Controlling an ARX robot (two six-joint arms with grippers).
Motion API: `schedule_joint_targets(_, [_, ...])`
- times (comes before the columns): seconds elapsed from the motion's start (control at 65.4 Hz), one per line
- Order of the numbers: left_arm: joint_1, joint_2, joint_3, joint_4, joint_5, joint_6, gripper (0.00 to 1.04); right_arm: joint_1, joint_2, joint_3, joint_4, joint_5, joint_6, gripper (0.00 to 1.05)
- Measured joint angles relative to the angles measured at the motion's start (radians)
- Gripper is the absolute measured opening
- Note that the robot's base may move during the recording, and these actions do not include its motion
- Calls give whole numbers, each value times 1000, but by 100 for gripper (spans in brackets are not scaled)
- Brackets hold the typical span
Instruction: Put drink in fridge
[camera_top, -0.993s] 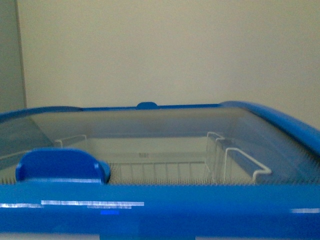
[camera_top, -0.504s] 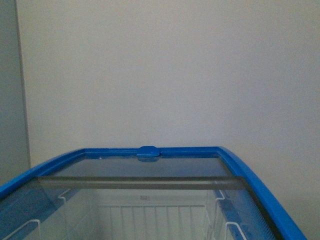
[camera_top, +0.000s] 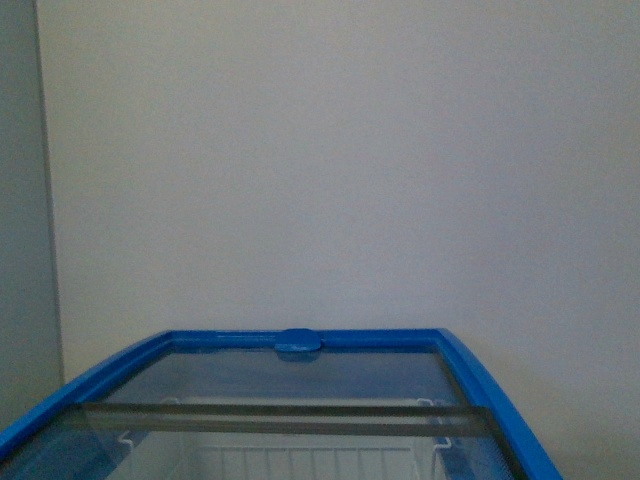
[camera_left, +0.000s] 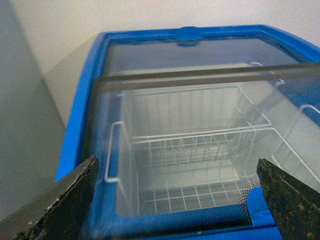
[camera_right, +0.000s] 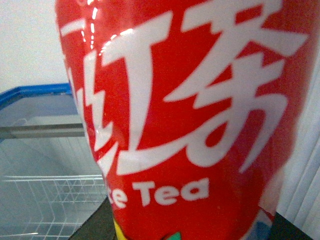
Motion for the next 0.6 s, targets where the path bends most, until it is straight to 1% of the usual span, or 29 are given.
schedule_joint_targets(0.092, [-18, 124, 37, 67, 115, 142, 97, 0, 0, 0, 0, -1, 0, 37])
schedule_joint_targets(0.153, [-28, 219, 68, 97, 191, 290, 97, 0, 0, 0, 0, -1, 0, 37])
schedule_joint_targets(0.168, [-29, 248, 79, 90, 224, 341, 97, 0, 0, 0, 0, 0, 0, 37])
schedule_joint_targets(0.214, [-30, 331, 118, 41, 285, 501, 97, 0, 0, 0, 0, 0, 0, 37])
schedule_joint_targets(0.29, [-30, 438, 182, -100, 370, 758, 97, 0, 0, 0, 0, 0, 0, 37])
schedule_joint_targets(0.367, [-33, 483, 223, -196, 408, 892, 97, 0, 0, 0, 0, -1, 0, 37])
schedule_joint_targets(0.489, [-55, 538, 277, -276, 437, 1001, 97, 0, 0, 0, 0, 0, 0, 37])
schedule_joint_targets(0.596, [-74, 590, 307, -338, 443, 1083, 97, 0, 0, 0, 0, 0, 0, 37])
